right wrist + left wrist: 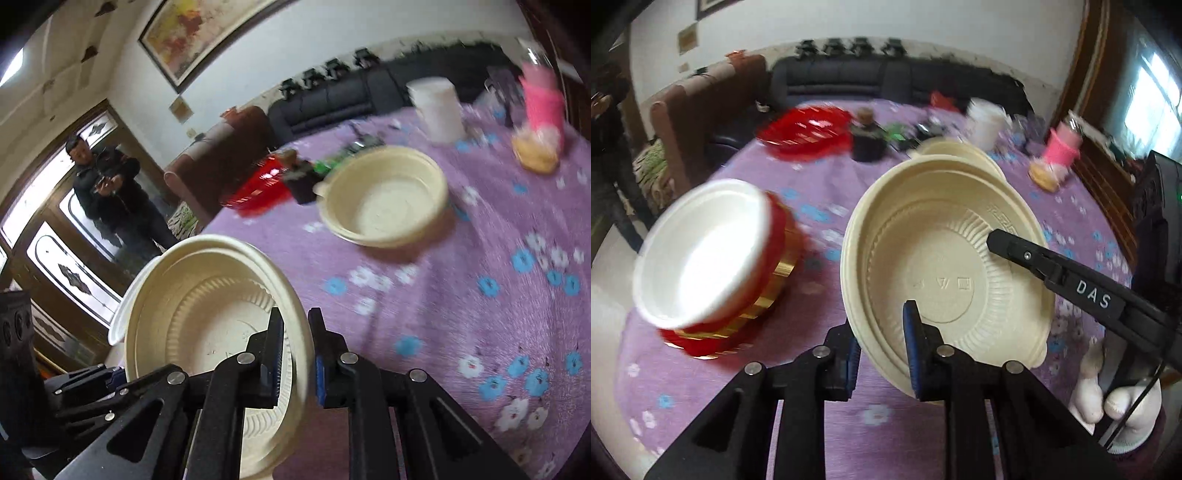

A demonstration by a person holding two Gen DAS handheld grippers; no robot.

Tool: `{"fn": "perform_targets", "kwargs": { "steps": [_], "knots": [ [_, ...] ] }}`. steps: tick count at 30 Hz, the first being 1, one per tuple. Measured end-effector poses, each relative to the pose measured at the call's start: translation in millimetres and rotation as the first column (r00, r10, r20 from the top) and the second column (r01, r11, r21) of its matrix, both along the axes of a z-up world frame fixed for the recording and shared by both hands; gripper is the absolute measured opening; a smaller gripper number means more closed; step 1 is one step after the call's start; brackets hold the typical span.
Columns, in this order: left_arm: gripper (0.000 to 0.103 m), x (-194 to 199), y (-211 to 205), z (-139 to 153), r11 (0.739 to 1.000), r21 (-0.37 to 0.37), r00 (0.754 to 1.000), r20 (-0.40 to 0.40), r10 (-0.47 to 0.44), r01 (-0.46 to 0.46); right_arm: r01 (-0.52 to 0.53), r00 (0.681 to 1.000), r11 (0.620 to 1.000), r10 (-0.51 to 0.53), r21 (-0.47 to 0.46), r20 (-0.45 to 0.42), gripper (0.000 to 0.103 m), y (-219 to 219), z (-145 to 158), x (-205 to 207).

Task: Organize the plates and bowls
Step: 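Grasp the cream bowl rim with both grippers and lift it, then lower the cream bowl onto the white bowl and open both grippers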

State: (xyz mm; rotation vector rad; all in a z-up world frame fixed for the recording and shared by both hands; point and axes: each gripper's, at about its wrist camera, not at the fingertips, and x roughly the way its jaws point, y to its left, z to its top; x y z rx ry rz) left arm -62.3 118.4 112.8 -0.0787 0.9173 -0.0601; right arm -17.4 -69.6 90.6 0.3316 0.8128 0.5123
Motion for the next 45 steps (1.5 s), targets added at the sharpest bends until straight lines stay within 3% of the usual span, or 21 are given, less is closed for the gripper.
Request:
{"fn": "perform_targets", "kwargs": {
  "steps": [4, 8, 13, 17, 21, 24, 26, 29, 31, 33, 34, 38, 42, 45],
  "knots": [
    [0.021, -2.8, 56.0, 21.6, 0.997, -0.009, 0.997, 0.014, 0.072, -0.071, -0.063, 0.998, 0.998, 0.063, -0.015, 0.021, 0.015, 53.4, 35.2, 6.0],
    [0.024, 3.6, 115.2, 32.6, 0.984, 0.043, 0.984, 0.030, 0.174, -0.175, -0.140, 0.988, 0.987, 0.145, -0.077, 0.056, 0.015, 128.2, 62.3, 14.9],
    [0.027, 16.4, 172.2, 22.4, 0.964, 0.019, 0.964, 0.008, 0.267, -0.267, -0.196, 0.979, 0.968, 0.202, -0.160, 0.022, 0.015, 204.6, 50.7, 31.4],
    [0.027, 31.1, 198.5, -0.7, 0.953, 0.009, 0.952, -0.034, 0.303, -0.303, -0.205, 0.978, 0.953, 0.207, -0.221, -0.015, 0.015, 237.1, 28.1, 41.9],
    [0.027, 37.7, 203.3, -14.2, 0.957, 0.009, 0.955, -0.050, 0.291, -0.291, -0.184, 0.982, 0.940, 0.186, -0.288, -0.020, 0.015, 248.7, 11.7, 47.4],
    [0.044, 31.4, 200.1, -14.7, 0.958, 0.024, 0.957, -0.026, 0.288, -0.287, -0.170, 0.982, 0.930, 0.187, -0.327, 0.024, 0.016, 248.2, 12.4, 45.8],
    [0.061, 27.2, 199.1, -12.8, 0.957, 0.024, 0.957, -0.013, 0.290, -0.290, -0.137, 0.982, 0.924, 0.173, -0.357, 0.070, 0.016, 247.9, 15.2, 41.1],
    [0.067, 16.2, 192.3, -7.3, 0.956, 0.044, 0.957, 0.021, 0.289, -0.289, -0.115, 0.979, 0.926, 0.168, -0.359, 0.118, 0.035, 247.0, 16.8, 35.1],
    [0.068, 7.5, 190.4, -3.7, 0.952, 0.058, 0.953, 0.048, 0.299, -0.301, -0.100, 0.978, 0.932, 0.157, -0.349, 0.137, 0.057, 245.8, 17.2, 33.3],
    [0.069, -3.2, 186.4, 1.2, 0.950, 0.065, 0.951, 0.081, 0.300, -0.305, -0.086, 0.976, 0.942, 0.145, -0.325, 0.162, 0.066, 244.1, 21.8, 30.8],
    [0.069, -7.2, 184.2, 3.0, 0.949, 0.068, 0.949, 0.091, 0.303, -0.309, -0.079, 0.975, 0.946, 0.140, -0.313, 0.175, 0.071, 242.7, 24.0, 28.8],
    [0.073, -31.4, 179.2, 12.8, 0.943, 0.034, 0.937, 0.133, 0.323, -0.330, -0.054, 0.964, 0.959, 0.124, -0.280, 0.236, 0.071, 234.0, 35.2, 17.9],
    [0.074, -61.3, 167.9, 24.6, 0.933, 0.006, 0.915, 0.196, 0.352, -0.360, -0.037, 0.952, 0.975, 0.102, -0.221, 0.289, 0.071, 212.8, 50.4, -1.0],
    [0.084, -88.7, 149.2, 36.7, 0.905, 0.039, 0.866, 0.311, 0.392, -0.424, -0.006, 0.936, 0.981, 0.073, -0.193, 0.343, 0.074, 189.6, 58.0, -23.6]
  ]
}}
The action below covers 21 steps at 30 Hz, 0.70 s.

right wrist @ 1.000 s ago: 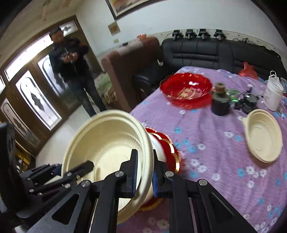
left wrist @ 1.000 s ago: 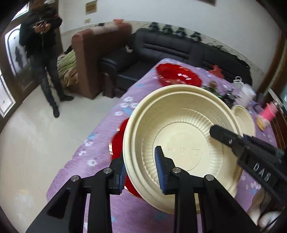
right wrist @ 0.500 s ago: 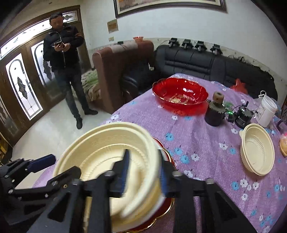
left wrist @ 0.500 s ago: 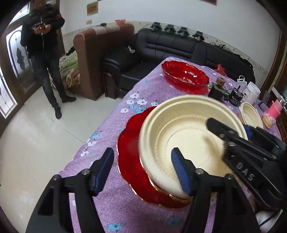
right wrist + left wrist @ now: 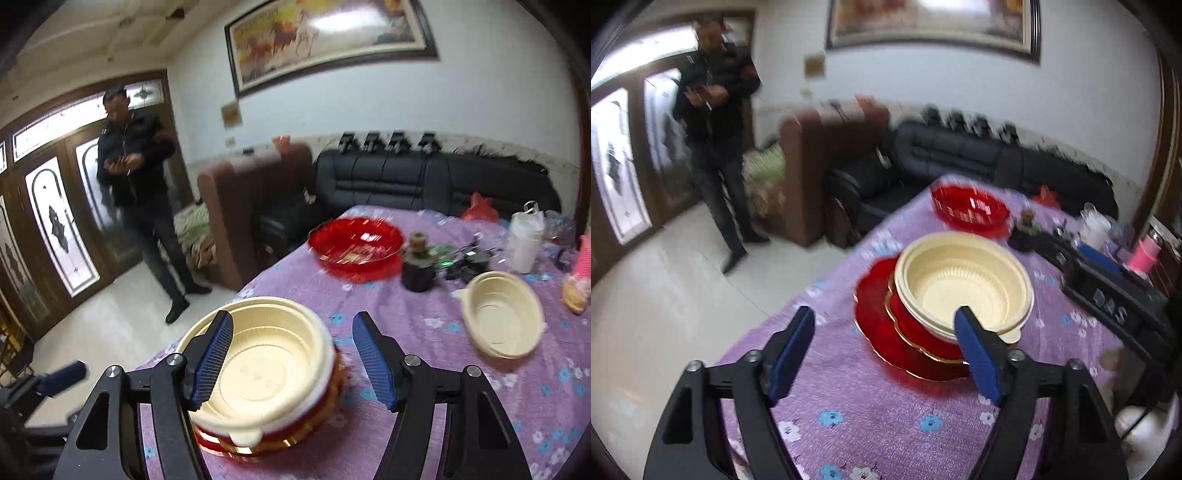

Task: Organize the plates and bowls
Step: 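Lower the cream bowl onto the white bowl and open both grippers, then move both grippers to the second cream plastic bowl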

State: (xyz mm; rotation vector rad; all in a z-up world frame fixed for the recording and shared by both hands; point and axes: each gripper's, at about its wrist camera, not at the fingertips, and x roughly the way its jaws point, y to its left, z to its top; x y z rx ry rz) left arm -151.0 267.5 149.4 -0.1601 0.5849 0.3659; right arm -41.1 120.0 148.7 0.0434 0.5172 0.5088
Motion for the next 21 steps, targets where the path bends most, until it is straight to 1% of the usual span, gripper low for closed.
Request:
{"fn": "perform_targets", "kwargs": {
  "steps": [2, 3, 4, 5, 7, 8, 10, 18, 21],
  "knots": [
    [0.101, -15.7, -15.4, 7.5, 0.996, 0.072, 0.997, 0.069, 0.046, -0.051, 0.022, 0.999, 1.000, -0.022, 0.005, 0.043, 0.080, -17.2, 1.3, -18.6],
    [0.103, -23.2, -27.4, 11.1, 0.991, 0.118, 0.993, 0.101, 0.056, -0.068, 0.036, 0.998, 0.999, -0.036, 0.002, 0.058, 0.083, -25.5, 0.5, -26.0],
    [0.103, -27.3, -38.5, 13.7, 0.986, 0.154, 0.992, 0.118, 0.047, -0.065, 0.049, 0.997, 0.999, -0.049, -0.001, 0.066, 0.086, -33.8, -1.3, -32.5],
    [0.103, -28.8, -49.0, 15.3, 0.982, 0.180, 0.992, 0.119, 0.030, -0.051, 0.057, 0.996, 0.998, -0.057, -0.004, 0.067, 0.086, -43.0, -4.1, -37.7],
    [0.103, -27.5, -62.0, 14.8, 0.981, 0.192, 0.995, 0.097, -0.016, -0.003, 0.073, 0.996, 0.997, -0.071, -0.023, 0.056, 0.087, -57.5, -10.3, -43.4],
    [0.103, -24.8, -71.4, 12.6, 0.981, 0.192, 0.997, 0.069, -0.046, 0.032, 0.081, 0.996, 0.996, -0.079, -0.034, 0.047, 0.087, -65.6, -14.2, -46.2],
    [0.103, -20.3, -85.5, 7.4, 0.977, 0.201, 0.996, 0.038, -0.078, 0.069, 0.092, 0.996, 0.995, -0.091, -0.047, 0.021, 0.087, -81.0, -22.0, -49.8],
    [0.103, -3.6, -127.5, -13.2, 0.956, 0.250, 0.988, -0.066, -0.140, 0.152, 0.127, 0.990, 0.989, -0.131, -0.073, -0.056, 0.087, -126.3, -41.7, -56.9],
    [0.103, -3.0, -135.4, -19.7, 0.951, 0.253, 0.983, -0.093, -0.161, 0.180, 0.132, 0.987, 0.989, -0.137, -0.066, -0.079, 0.087, -137.3, -45.6, -56.9]
  ]
}}
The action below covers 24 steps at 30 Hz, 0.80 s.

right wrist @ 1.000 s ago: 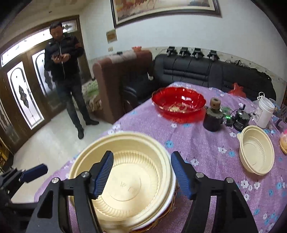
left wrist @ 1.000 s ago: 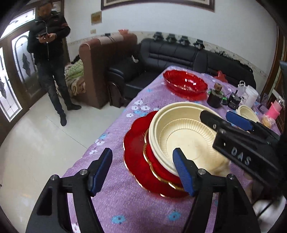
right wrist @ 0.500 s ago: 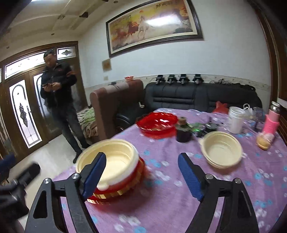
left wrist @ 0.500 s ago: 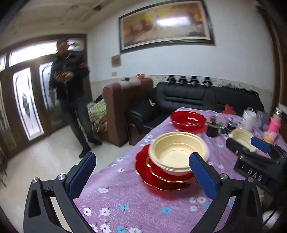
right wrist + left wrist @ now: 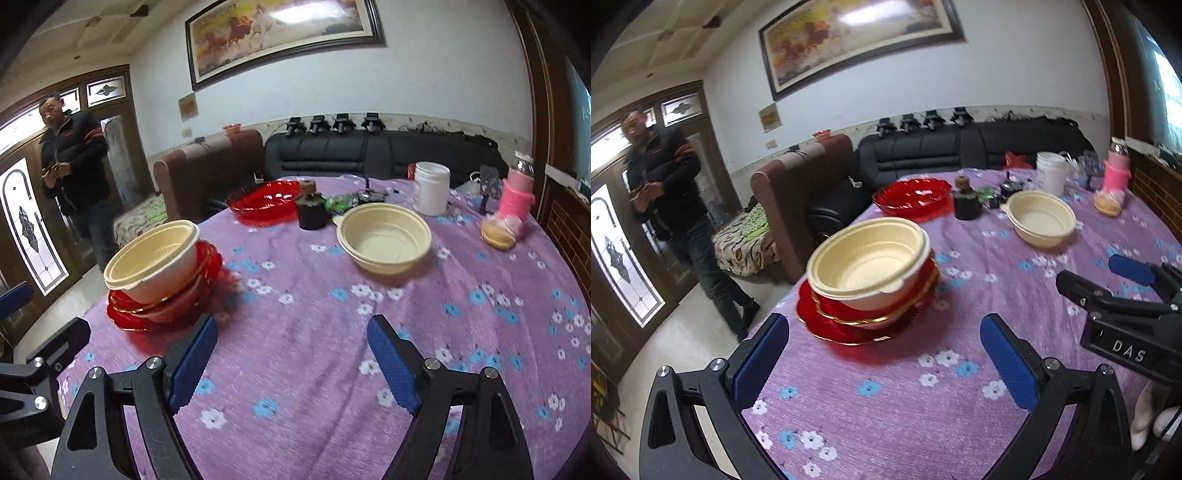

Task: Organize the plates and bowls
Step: 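Move both grippers to the second cream plastic bowl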

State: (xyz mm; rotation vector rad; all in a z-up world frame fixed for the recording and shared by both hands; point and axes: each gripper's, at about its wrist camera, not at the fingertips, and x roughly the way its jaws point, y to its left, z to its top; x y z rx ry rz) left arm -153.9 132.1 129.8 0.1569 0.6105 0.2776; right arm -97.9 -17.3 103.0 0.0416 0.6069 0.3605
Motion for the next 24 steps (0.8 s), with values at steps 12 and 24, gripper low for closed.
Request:
{"fn": "perform_targets", "kwargs": {
  "steps": [12, 24],
  "knots": [
    [0.103, 22.2, -28.7, -22.7, 0.998, -0.013, 0.992, -0.109, -0.070, 0.069, 0.064, 0.995, 0.997, -0.060, 0.042, -0.085, 0.087, -41.2, -17.2, 14.8],
    [0.103, 52.9, -40.4, -35.5, 0.992, -0.043, 0.976, -0.181, -0.122, 0.116, 0.143, 0.980, 0.988, -0.132, 0.059, -0.151, 0.087, -70.2, -28.7, 41.4]
  ]
}}
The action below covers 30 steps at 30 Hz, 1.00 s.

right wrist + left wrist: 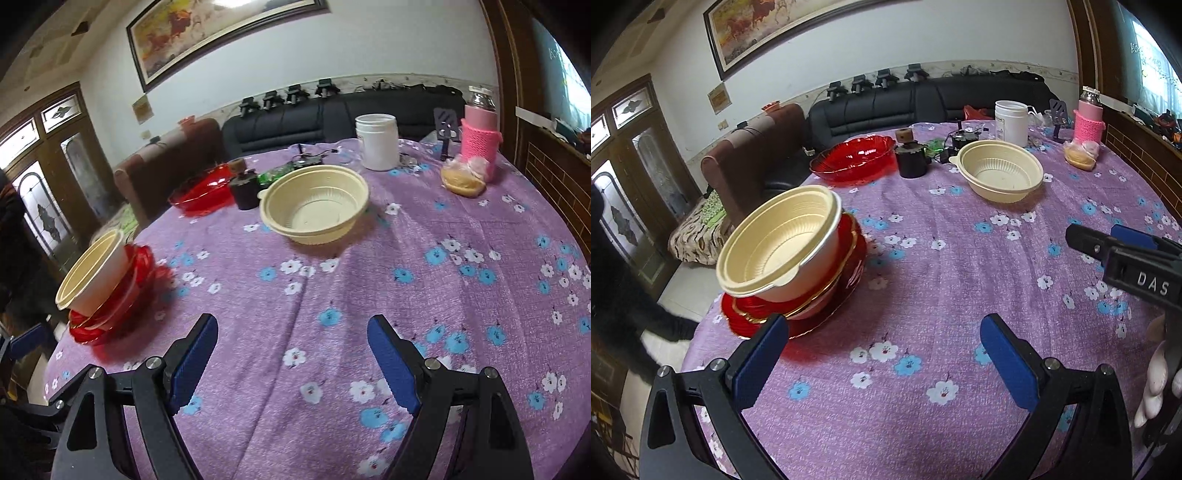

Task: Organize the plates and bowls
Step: 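Move both grippers to the second cream plastic bowl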

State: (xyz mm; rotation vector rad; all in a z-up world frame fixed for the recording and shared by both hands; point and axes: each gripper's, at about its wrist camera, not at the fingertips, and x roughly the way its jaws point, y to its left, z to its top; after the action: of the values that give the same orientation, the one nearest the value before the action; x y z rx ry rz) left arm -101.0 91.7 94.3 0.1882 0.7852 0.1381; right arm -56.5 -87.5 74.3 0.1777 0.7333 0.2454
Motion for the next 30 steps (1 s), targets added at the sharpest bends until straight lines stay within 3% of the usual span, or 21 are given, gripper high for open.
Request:
{"fn": "perform_targets", "kwargs": {
  "steps": [10, 15, 21, 24, 30],
  "knots": [
    [0.103, 30.3, -3.7, -9.8, 0.997, -0.067, 0.996, -0.065, -0.053, 0.049, 0.065, 0.997, 0.998, -0.065, 0.008, -0.030, 0.086, -25.0, 3.8, 39.2],
    [0.103, 40.0, 2.4, -15.5, 0.992, -0.124, 0.994, -0.095, -0.051, 0.039, 0.166, 0.980, 0.985, -0.158, 0.056, -0.121, 0.086, -55.1, -2.4, 99.4],
    [0.103, 39.7, 9.2, -19.0, 0.991, -0.123, 0.994, -0.096, -0.057, 0.045, 0.238, 0.957, 0.967, -0.218, 0.090, -0.192, 0.083, -66.8, -21.9, 149.1],
    [0.103, 39.0, 10.7, -20.0, 0.991, -0.121, 0.993, -0.098, -0.064, 0.052, 0.245, 0.952, 0.965, -0.222, 0.090, -0.213, 0.077, -60.1, -30.1, 162.0],
    [0.103, 45.1, 6.3, -8.6, 0.983, -0.164, 0.993, -0.074, -0.097, 0.084, 0.253, 0.950, 0.955, -0.214, 0.157, -0.229, 0.076, -52.4, -41.0, 165.7]
  ]
}}
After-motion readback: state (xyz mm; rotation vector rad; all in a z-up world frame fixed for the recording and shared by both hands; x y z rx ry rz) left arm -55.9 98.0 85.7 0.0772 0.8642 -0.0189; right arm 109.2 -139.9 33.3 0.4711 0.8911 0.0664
